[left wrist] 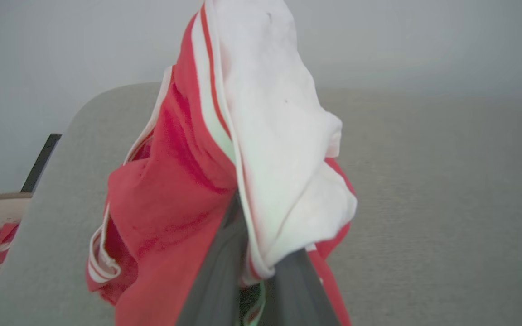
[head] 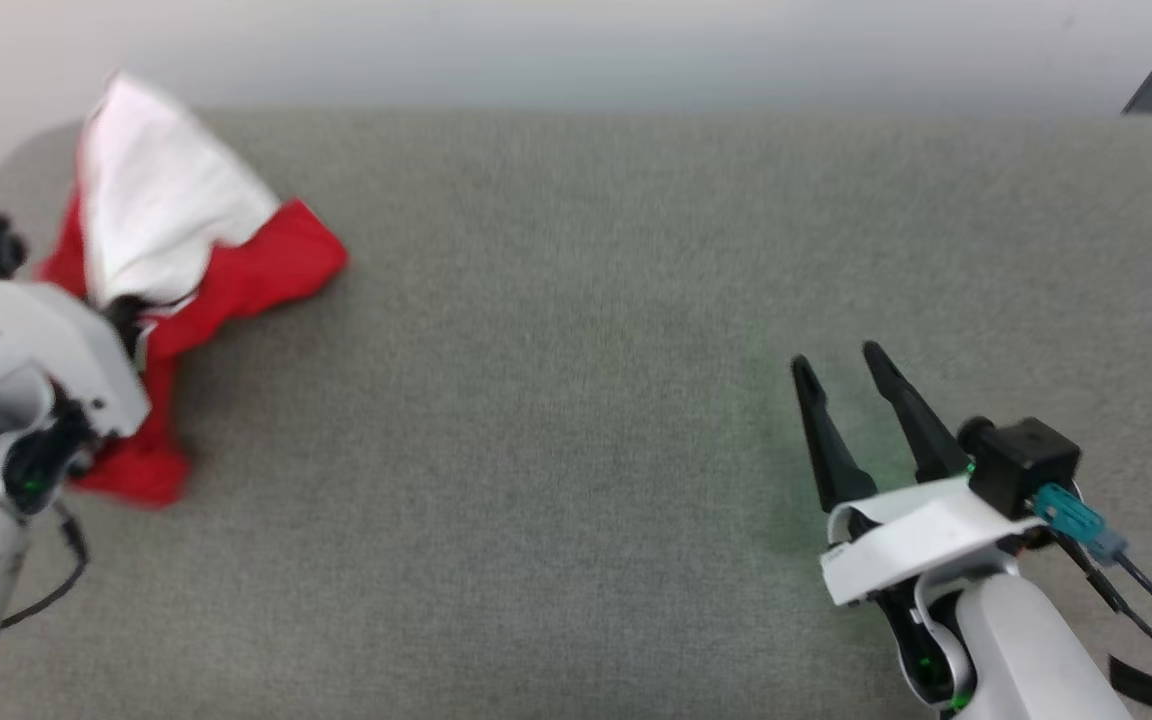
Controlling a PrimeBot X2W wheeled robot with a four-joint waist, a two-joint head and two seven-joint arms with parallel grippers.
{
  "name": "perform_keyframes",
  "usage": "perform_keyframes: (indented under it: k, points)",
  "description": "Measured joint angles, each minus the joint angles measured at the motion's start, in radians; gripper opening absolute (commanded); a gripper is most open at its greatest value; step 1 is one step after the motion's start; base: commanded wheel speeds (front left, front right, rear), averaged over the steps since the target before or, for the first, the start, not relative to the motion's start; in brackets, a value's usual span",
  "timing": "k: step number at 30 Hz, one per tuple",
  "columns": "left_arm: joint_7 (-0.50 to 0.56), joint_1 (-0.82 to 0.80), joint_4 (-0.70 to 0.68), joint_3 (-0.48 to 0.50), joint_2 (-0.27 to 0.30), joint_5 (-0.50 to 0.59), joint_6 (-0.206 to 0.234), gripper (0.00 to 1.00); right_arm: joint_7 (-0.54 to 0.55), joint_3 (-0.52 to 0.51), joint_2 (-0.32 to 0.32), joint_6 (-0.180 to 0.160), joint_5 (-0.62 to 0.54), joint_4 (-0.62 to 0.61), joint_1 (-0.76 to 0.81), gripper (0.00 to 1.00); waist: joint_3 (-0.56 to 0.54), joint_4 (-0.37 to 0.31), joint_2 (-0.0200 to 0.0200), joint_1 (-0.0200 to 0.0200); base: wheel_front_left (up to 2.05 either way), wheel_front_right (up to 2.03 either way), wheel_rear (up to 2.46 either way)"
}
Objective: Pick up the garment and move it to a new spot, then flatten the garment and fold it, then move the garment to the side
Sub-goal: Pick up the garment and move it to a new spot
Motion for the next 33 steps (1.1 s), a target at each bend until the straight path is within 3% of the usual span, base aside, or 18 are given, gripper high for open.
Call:
perform_keyframes:
  k: [8,15,24,33]
  points:
    - [0.007,0.014,-0.281,-0.058,-0.024,-0.031,0.000,0.00,0.000,-0.065,0.000,0.000,0.044,-0.035,0.055,1.00,-0.074,-0.040,0.0000,0.0000,0.00,0.00,0.00]
    - [0.121,0.030,-0.477,-0.190,-0.126,0.023,0.025,0.00,0.000,-0.094,0.000,0.000,0.079,-0.072,0.069,1.00,-0.075,-0.126,0.0000,0.0000,0.00,0.00,0.00]
    - [0.194,-0.065,-0.350,-0.321,-0.308,0.052,0.011,0.00,0.000,-0.138,-0.001,0.000,0.166,-0.116,0.040,1.00,-0.008,-0.279,-0.0001,0.0000,0.00,0.00,0.00]
    - [0.176,-0.141,-0.173,-0.408,-0.387,0.007,0.003,0.00,0.000,-0.134,-0.001,0.000,0.263,-0.132,0.030,1.00,0.082,-0.439,0.0000,0.0000,0.00,0.00,0.00]
